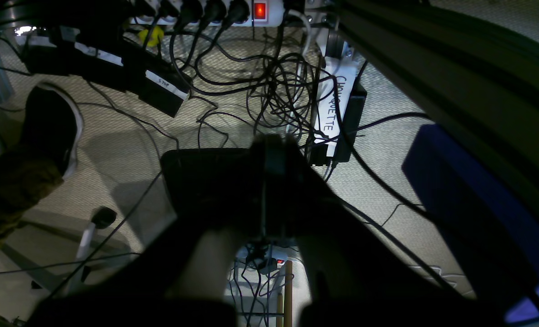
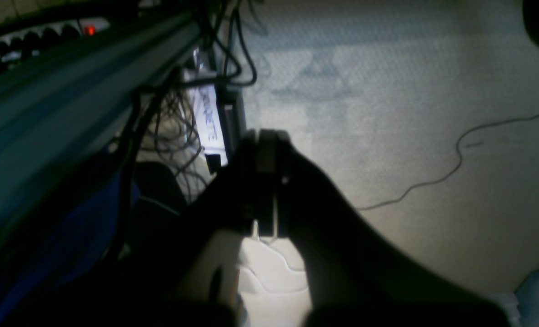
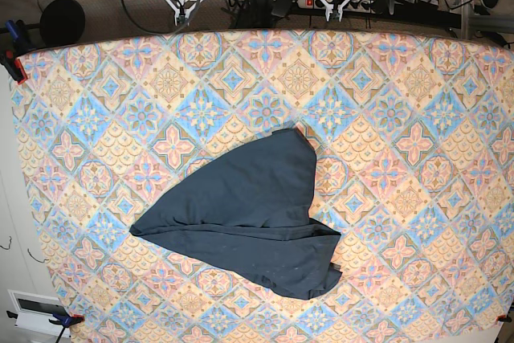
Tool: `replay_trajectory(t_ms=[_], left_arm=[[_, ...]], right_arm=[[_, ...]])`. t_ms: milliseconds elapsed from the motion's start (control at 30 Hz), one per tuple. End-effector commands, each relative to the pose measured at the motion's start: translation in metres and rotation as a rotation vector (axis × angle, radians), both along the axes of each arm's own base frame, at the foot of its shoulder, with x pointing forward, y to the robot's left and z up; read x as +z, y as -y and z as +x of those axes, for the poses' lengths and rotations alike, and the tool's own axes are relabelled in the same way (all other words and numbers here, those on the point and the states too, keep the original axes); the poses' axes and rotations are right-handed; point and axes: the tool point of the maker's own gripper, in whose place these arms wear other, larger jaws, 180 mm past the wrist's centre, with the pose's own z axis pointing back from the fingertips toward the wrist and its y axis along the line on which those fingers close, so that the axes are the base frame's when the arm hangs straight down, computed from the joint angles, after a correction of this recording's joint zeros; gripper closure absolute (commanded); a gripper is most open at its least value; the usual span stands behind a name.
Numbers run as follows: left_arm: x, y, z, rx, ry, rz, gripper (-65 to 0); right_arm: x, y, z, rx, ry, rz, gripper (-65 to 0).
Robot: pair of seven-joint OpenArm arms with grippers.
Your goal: Layout the t-shirt on the table in an organized manner, then fold the t-shirt properly
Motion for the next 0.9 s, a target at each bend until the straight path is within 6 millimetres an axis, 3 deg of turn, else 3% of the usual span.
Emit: replay_trajectory(t_ms=[0, 633, 767, 867], left_arm=[[0.0, 0.001, -0.001, 0.0, 0.002, -0.002, 0.0], [0.0, 0.001, -0.001, 0.0, 0.002, -0.002, 0.0], [0.0, -0.003, -0.011, -0.001, -0.013, 0.004, 0.0], [0.002, -0.012, -0.01, -0.006, 0.001, 0.019, 0.0]], right_arm=[[0.0, 0.001, 0.003, 0.004, 0.009, -0.002, -0.2], [0.0, 0.001, 0.003, 0.004, 0.007, -0.002, -0.2], [0.0, 0.001, -0.003, 0.004, -0.001, -0.002, -0.2], [0.001, 0.021, -0.004, 0.008, -0.002, -0.033, -0.2]])
